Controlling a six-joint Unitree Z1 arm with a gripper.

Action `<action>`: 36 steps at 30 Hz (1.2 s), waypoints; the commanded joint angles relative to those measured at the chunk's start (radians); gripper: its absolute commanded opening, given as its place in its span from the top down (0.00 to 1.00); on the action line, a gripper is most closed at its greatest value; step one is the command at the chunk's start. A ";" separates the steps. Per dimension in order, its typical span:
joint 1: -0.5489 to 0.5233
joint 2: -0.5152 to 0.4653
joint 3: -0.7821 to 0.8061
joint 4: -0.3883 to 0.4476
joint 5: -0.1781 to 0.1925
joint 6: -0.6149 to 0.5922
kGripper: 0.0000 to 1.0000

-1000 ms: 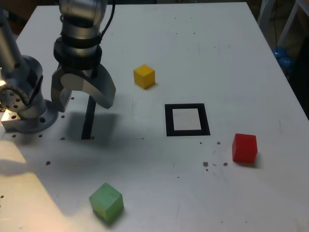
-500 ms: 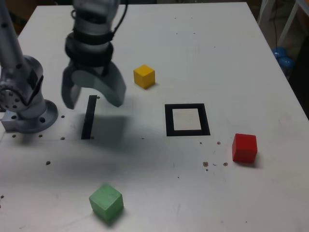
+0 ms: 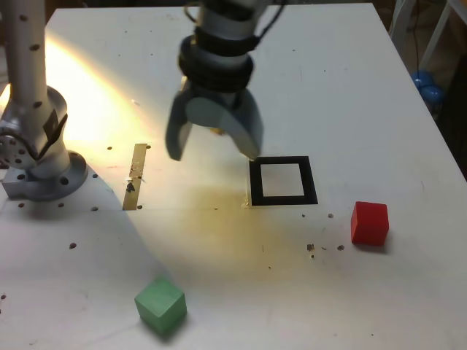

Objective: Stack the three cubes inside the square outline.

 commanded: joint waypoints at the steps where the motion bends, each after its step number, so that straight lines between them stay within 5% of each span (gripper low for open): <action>1: -0.009 0.030 -0.090 0.023 -0.003 -0.002 0.01; 16: -0.069 0.294 -0.589 0.194 -0.008 -0.019 0.01; 36: -0.106 0.568 -0.910 0.225 -0.075 -0.053 0.08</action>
